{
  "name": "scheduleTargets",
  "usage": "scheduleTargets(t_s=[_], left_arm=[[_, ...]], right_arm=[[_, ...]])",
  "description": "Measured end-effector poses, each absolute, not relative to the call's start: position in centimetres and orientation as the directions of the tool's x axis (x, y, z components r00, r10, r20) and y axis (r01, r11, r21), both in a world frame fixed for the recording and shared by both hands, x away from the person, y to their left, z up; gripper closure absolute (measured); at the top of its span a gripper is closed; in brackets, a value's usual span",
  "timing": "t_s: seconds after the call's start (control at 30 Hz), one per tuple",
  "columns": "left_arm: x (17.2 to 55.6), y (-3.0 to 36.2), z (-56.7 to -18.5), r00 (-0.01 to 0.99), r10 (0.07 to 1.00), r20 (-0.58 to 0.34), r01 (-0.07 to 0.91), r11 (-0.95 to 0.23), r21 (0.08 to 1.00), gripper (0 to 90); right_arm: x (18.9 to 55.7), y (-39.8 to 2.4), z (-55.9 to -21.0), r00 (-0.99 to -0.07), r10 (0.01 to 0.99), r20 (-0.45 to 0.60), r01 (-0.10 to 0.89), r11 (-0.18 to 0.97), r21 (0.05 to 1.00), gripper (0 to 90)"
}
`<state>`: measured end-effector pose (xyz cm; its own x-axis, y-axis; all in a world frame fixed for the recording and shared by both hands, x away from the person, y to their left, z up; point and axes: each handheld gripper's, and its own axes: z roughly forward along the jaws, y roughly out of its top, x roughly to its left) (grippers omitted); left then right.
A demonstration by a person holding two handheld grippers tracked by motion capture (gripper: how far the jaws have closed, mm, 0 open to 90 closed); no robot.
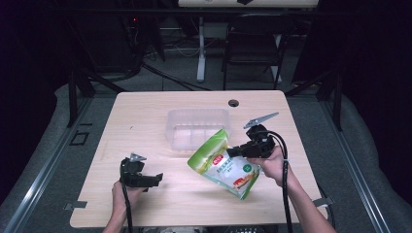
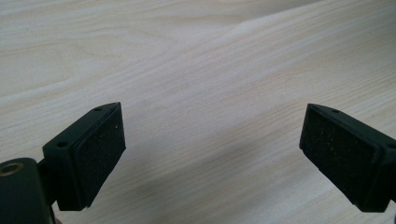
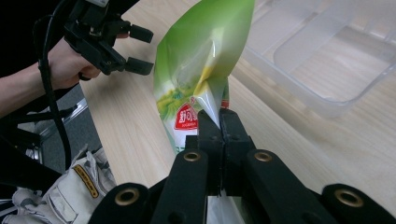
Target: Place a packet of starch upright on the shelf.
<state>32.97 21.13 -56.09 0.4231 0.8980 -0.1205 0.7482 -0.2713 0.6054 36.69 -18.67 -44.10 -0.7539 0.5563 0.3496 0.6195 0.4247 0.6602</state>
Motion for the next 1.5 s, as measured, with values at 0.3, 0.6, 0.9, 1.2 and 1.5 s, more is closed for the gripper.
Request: scheduleTargets(t_s=[0.3, 0.6, 0.9, 1.2, 1.5], left_arm=[[33.0, 20.9, -56.3, 0.434, 0.892, -0.13, 0.754, -0.281, 0.594, 6.4], [33.0, 20.9, -56.3, 0.438, 0.889, -0.136, 0.756, -0.282, 0.59, 5.8], [33.0, 20.6, -56.3, 0.434, 0.892, -0.127, 0.754, -0.282, 0.593, 1.7], [32.8, 20.5, -56.2, 0.438, 0.89, -0.126, 0.751, -0.285, 0.595, 1.2], [32.9, 20.5, -56.2, 0.444, 0.887, -0.126, 0.751, -0.291, 0.593, 1.3]], right_arm=[[36.6, -19.1, -43.3, -0.752, 0.572, 0.326, 0.606, 0.407, 0.683, 89.5], [36.3, -19.3, -42.3, -0.752, 0.587, 0.3, 0.596, 0.41, 0.69, 89.6], [36.4, -19.7, -40.9, -0.744, 0.603, 0.288, 0.587, 0.382, 0.714, 89.5], [37.0, -19.3, -39.1, -0.729, 0.629, 0.271, 0.579, 0.355, 0.733, 89.5], [38.0, -18.9, -37.5, -0.7, 0.669, 0.252, 0.575, 0.317, 0.755, 89.5]])
